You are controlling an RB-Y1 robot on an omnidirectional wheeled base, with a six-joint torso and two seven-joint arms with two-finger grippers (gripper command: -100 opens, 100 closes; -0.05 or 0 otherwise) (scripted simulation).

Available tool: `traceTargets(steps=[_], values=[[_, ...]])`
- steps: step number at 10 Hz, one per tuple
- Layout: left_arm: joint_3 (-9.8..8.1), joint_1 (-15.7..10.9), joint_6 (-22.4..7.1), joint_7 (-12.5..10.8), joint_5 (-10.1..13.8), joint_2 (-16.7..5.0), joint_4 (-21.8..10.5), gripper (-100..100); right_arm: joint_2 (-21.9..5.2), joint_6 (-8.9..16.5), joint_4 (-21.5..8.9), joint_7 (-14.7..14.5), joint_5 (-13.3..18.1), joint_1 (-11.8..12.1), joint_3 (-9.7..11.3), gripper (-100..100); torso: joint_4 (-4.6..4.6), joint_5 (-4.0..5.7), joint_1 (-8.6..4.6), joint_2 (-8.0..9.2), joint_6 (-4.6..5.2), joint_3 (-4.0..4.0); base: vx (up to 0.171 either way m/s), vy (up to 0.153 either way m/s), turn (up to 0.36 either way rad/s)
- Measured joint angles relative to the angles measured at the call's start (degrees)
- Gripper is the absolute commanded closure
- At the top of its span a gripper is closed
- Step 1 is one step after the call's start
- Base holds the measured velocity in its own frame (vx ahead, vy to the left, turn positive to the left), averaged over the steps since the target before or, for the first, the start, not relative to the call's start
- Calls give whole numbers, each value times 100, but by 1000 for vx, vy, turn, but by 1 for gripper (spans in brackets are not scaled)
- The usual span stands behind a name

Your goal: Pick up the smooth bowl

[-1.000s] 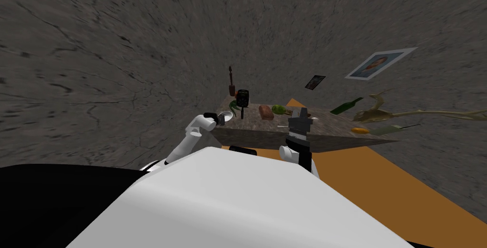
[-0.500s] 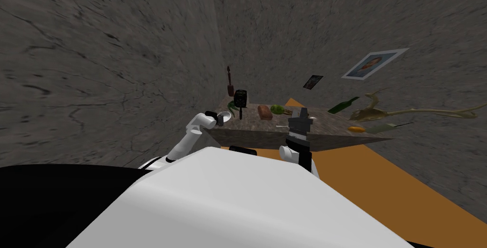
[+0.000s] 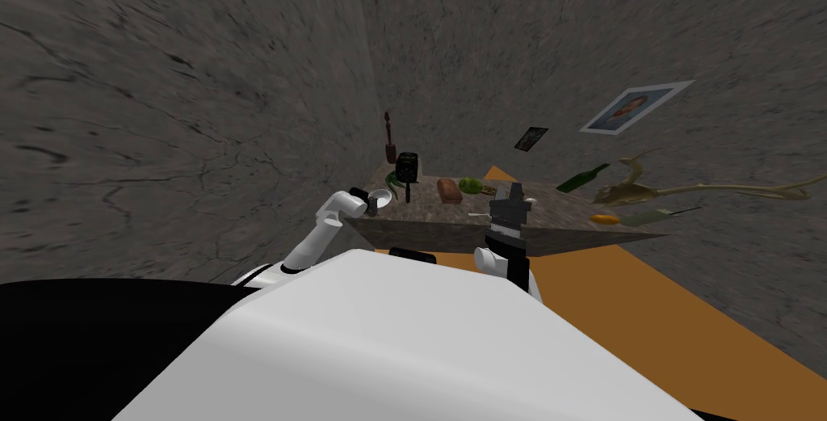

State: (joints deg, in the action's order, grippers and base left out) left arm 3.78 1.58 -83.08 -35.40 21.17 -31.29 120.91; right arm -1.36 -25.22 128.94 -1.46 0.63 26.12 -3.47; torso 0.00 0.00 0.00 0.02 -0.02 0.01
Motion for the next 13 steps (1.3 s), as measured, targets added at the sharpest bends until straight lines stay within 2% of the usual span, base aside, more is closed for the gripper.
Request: traceTargets(steps=[1,5,6,10,11,12,13], values=[[0,0,2,0,0,0,0,-100,0,0,0,0,0,0,0,0,0,0,0,0,0,0,0,0,0],[9,-23,333,153,-89,115,-420,-100,0,0,0,0,0,0,0,0,0,0,1,0,0,0,0,0,0],[11,-23,353,160,-94,119,-432,100,0,0,0,0,0,0,0,0,0,0,1,1,0,0,0,0,0],[16,-20,346,166,-93,117,-432,100,0,0,0,0,0,0,0,0,-3,-2,3,0,-2,1,0,0,0],[18,-19,344,167,-93,118,-433,0,0,0,0,0,0,0,0,0,-4,-2,3,1,-3,2,0,0,0],[18,-19,344,167,-92,118,-433,100,0,0,0,0,0,0,0,0,-4,-1,3,1,-3,3,0,0,0],[11,-14,275,135,-73,92,-332,100,0,0,0,0,0,0,0,0,-7,0,0,3,-3,5,0,0,0]])
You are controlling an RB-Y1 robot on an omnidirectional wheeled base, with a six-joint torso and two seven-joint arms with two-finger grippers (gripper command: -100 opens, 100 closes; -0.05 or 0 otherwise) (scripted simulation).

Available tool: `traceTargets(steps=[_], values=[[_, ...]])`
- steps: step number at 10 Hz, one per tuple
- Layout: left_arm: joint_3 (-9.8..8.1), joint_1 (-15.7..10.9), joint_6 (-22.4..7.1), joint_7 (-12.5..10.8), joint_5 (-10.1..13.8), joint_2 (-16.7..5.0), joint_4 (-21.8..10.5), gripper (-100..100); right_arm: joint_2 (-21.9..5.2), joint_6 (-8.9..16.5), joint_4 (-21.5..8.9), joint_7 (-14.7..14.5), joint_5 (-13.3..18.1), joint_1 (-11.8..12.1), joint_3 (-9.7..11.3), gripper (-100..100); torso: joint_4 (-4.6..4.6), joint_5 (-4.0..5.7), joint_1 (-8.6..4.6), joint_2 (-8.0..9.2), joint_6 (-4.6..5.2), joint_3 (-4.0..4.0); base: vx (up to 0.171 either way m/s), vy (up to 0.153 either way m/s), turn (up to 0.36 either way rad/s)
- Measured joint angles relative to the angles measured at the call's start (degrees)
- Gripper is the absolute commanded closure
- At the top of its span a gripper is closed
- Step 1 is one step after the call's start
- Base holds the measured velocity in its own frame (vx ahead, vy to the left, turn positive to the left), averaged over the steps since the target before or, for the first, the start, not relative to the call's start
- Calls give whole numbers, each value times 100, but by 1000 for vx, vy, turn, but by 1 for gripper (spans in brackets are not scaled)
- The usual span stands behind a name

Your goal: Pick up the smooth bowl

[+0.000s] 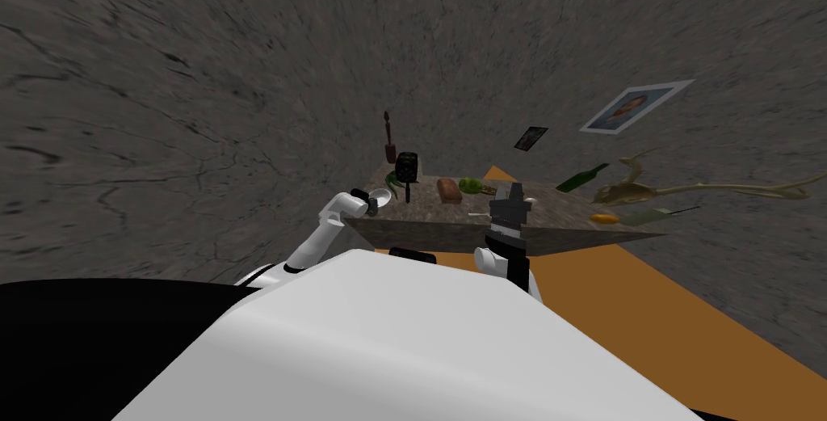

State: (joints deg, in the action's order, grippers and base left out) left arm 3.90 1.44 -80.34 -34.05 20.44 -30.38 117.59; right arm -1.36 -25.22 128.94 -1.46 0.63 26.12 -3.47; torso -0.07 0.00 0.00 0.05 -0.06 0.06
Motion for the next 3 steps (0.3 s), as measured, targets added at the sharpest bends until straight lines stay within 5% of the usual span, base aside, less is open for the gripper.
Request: traceTargets(steps=[2,3], values=[[-5,0,-176,-89,45,-55,213,100,0,0,0,0,0,0,0,0,-2,1,-1,4,0,3,0,0,0],[-7,-1,-196,-100,48,-58,225,0,0,0,0,0,0,0,0,0,-1,1,0,4,0,2,0,0,0]])
